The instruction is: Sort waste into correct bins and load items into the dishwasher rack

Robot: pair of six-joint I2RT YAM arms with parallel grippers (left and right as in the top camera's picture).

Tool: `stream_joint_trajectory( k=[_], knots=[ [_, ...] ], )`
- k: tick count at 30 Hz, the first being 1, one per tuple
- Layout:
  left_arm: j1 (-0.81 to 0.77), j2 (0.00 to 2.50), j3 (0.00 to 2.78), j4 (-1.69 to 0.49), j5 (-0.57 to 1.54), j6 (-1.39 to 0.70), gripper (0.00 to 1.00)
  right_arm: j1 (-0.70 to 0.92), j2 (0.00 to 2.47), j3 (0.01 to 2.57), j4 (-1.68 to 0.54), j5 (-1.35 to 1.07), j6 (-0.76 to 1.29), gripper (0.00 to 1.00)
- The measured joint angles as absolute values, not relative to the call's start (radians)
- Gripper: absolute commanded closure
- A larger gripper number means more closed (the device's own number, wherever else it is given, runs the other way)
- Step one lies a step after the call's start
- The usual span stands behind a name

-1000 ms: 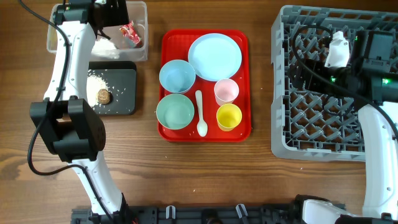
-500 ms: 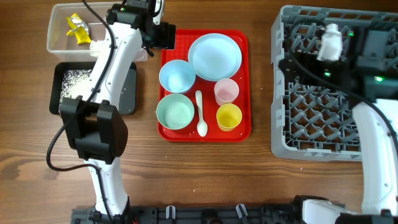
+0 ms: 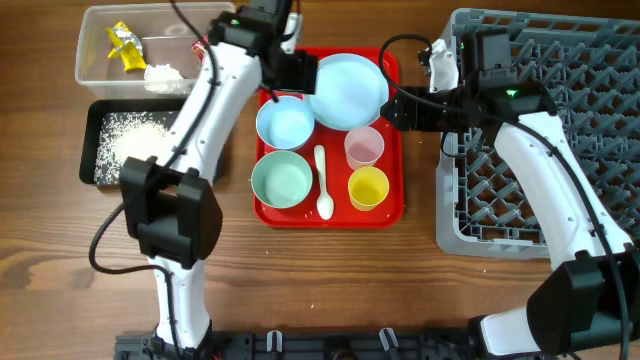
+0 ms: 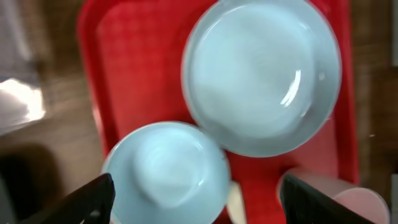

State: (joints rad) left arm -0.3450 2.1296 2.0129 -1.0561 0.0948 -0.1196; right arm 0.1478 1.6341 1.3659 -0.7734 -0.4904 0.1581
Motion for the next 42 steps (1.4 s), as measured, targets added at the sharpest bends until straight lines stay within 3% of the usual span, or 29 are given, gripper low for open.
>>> stream_joint_trajectory(
  k=[5, 14, 21, 27, 28, 29, 30, 35, 42],
  knots=[
    [-0.422, 2.176, 2.013, -1.074, 0.104, -0.136, 0.34, 0.137, 1.557, 1.366, -0.824, -0.42, 0.157, 0.19],
    [-0.409, 2.197, 2.012, -1.225, 0.019, -0.217, 0.31, 0.094, 1.431, 1.366, -0.906, -0.301, 0.157, 0.17],
    [-0.379, 2.197, 1.947, -1.185, 0.001, -0.245, 0.37, 0.094, 1.431, 1.366, -0.906, -0.295, 0.157, 0.2],
    [-0.316, 2.174, 1.922, -1.142, 0.028, -0.257, 0.28, 0.204, 1.456, 1.366, -0.691, -0.359, 0.187, 0.24],
    [-0.285, 2.146, 1.921, -1.141, 0.032, -0.26, 0.24, 0.243, 1.468, 1.366, -0.65, -0.361, 0.199, 0.25],
    [-0.257, 2.112, 1.919, -1.141, 0.035, -0.263, 0.07, 0.295, 1.488, 1.367, -0.595, -0.366, 0.216, 0.26],
    [-0.228, 2.068, 1.919, -1.142, 0.036, -0.269, 0.0, 0.337, 1.507, 1.368, -0.555, -0.367, 0.23, 0.26],
    [-0.097, 1.789, 1.922, -1.183, 0.036, -0.273, 0.0, 0.542, 1.679, 1.37, -0.439, -0.328, 0.333, 0.38],
    [-0.049, 1.785, 1.882, -1.222, 0.021, -0.273, 0.0, 0.613, 1.865, 1.37, -0.384, -0.166, 0.442, 0.33]
  ],
)
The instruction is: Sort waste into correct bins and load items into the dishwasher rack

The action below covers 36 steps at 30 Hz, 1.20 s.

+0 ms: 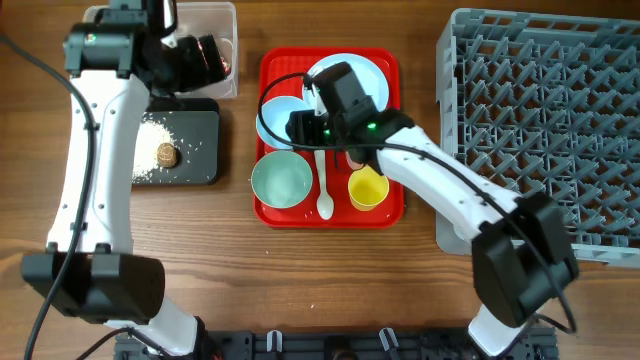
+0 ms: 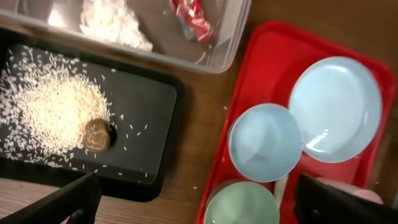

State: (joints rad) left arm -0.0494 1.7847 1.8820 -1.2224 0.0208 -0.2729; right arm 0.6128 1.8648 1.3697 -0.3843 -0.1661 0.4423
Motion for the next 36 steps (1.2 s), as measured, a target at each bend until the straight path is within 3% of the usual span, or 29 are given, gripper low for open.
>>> stream_joint_trajectory(
  k=[9, 12, 15, 22, 30, 36],
  knots=[
    [-0.049, 1.817, 1.721, -1.158, -0.003, -0.272, 0.0, 0.612, 2.019, 1.37, -0.329, -0.111, 0.569, 0.39],
    [-0.049, 1.817, 1.719, -1.14, -0.003, -0.272, 0.0, 0.612, 2.033, 1.37, -0.295, -0.104, 0.59, 0.54],
    [-0.049, 1.817, 1.719, -1.139, -0.003, -0.272, 0.0, 0.612, 2.062, 1.37, -0.264, -0.101, 0.605, 0.61],
    [-0.049, 1.817, 1.719, -1.136, -0.003, -0.272, 0.0, 0.612, 2.067, 1.37, -0.208, -0.084, 0.603, 0.95],
    [-0.049, 1.816, 1.719, -1.136, -0.003, -0.272, 0.0, 0.596, 2.038, 1.393, -0.273, -0.08, 0.495, 0.96],
    [-0.049, 1.816, 1.719, -1.135, -0.003, -0.272, 0.0, 0.485, 1.763, 1.431, -0.37, -0.03, 0.436, 0.96]
  ],
)
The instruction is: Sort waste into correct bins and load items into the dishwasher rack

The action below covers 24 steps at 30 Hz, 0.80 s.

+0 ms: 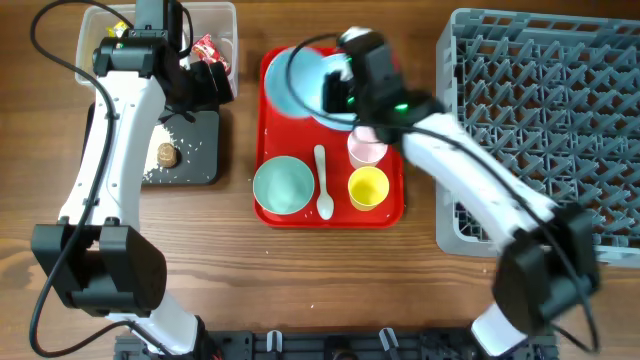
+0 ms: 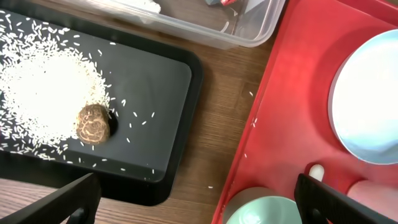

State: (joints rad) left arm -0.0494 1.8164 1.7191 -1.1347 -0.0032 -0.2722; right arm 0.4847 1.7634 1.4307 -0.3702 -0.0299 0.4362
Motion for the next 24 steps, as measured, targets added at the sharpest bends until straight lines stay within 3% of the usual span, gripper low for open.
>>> stream_joint_trajectory(
  k=[4, 9, 13, 20, 24],
  knots=[
    [-0.049, 1.816, 1.719, -1.132, -0.003, -0.272, 0.0, 0.355, 1.609, 1.441, -0.482, 0.168, 0.348, 0.96],
    [-0.049, 1.816, 1.719, -1.132, -0.003, -0.272, 0.0, 0.223, 1.6, 1.443, -0.498, 0.549, 0.222, 0.96],
    [-0.049, 1.816, 1.719, -1.13, -0.003, -0.272, 0.0, 0.107, 1.689, 1.444, -0.315, 0.765, 0.093, 0.96],
    [-0.049, 1.817, 1.717, -1.129, -0.003, -0.272, 0.0, 0.094, 1.958, 1.44, 0.161, 1.028, -0.297, 0.96],
    [-0.049, 1.816, 1.717, -1.129, -0.003, -0.272, 0.0, 0.094, 2.03, 1.441, 0.237, 1.064, -0.447, 0.96]
  ],
)
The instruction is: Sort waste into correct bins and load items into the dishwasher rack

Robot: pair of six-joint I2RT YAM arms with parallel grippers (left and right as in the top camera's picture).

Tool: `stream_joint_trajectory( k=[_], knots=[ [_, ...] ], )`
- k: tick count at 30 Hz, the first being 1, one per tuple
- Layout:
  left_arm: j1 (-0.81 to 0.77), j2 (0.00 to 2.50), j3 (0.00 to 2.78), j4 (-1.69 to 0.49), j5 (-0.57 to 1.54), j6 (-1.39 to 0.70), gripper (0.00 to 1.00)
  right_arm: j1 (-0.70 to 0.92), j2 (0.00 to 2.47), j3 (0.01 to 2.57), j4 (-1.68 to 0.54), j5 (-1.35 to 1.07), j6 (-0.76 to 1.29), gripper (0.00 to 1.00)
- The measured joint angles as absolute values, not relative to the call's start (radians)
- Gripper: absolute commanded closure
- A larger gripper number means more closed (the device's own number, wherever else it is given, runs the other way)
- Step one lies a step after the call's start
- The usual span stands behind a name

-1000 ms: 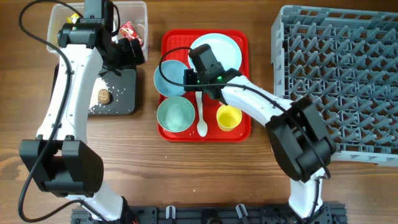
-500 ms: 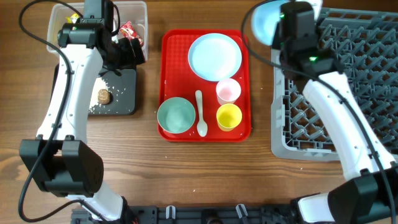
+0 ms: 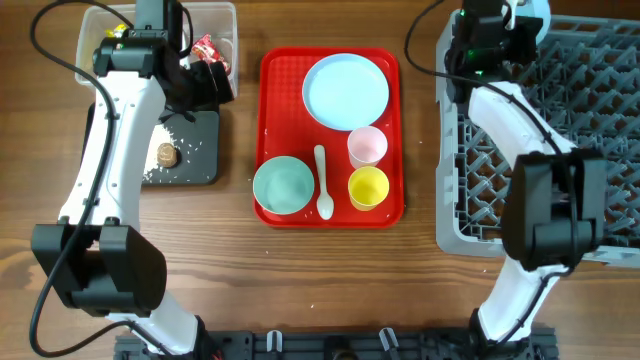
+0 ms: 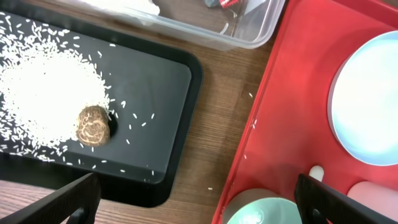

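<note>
The red tray (image 3: 270,120) holds a pale blue plate (image 3: 345,90), a green bowl (image 3: 280,185), a white spoon (image 3: 322,182), a pink cup (image 3: 366,147) and a yellow cup (image 3: 368,187). My right gripper (image 3: 505,25) is at the far left corner of the grey dishwasher rack (image 3: 590,150), shut on a pale blue bowl (image 3: 530,10) that is partly cut off by the frame edge. My left gripper (image 4: 196,186) stands open and empty between the black tray (image 4: 155,81) and the red tray (image 4: 292,93). On the black tray lie rice (image 4: 43,93) and a brown lump (image 4: 93,124).
A clear bin (image 3: 160,45) at the back left holds a red wrapper (image 3: 207,47), a yellow wrapper and white tissue. Stray rice grains lie on the wood and on the red tray. Bare wood runs along the front of the table.
My right gripper was over the back of the red tray holding the blue bowl; now it is at the rack's far left corner with the bowl. The left arm has not moved.
First my left gripper hung over the blue bowl and plate, with the right arm by the rack. Then the left was over the bins, where a brown lump and red wrapper showed, and the right was at the blue bowl. That bowl was then held up, and is now at the rack.
</note>
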State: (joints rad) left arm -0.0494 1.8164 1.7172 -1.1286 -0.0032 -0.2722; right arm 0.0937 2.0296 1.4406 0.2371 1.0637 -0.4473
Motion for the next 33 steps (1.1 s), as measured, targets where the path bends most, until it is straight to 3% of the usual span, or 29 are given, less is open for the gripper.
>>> stream_joint_trajectory(
  k=[13, 17, 21, 25, 30, 33],
  knots=[
    [-0.049, 1.816, 1.717, -1.129, -0.003, -0.272, 0.0, 0.096, 2.078, 1.443, 0.164, 1.059, -0.464, 0.96],
    [-0.049, 1.817, 1.717, -1.129, -0.003, -0.272, 0.0, 0.113, 2.078, 1.448, 0.103, 1.014, -0.412, 0.8],
    [-0.049, 1.816, 1.717, -1.129, -0.003, -0.272, 0.0, 0.141, 2.078, 1.448, 0.082, 0.96, -0.405, 0.8],
    [-0.049, 1.816, 1.717, -1.129, -0.003, -0.272, 0.0, 0.167, 2.078, 1.448, 0.039, 0.907, -0.402, 0.67],
    [-0.049, 1.816, 1.717, -1.131, -0.003, -0.272, 0.0, 0.169, 2.078, 1.449, -0.13, 0.878, -0.339, 0.63],
    [-0.049, 1.816, 1.717, -1.129, -0.003, -0.272, 0.0, 0.176, 2.078, 1.45, -0.213, 0.854, -0.264, 0.75]
  ],
)
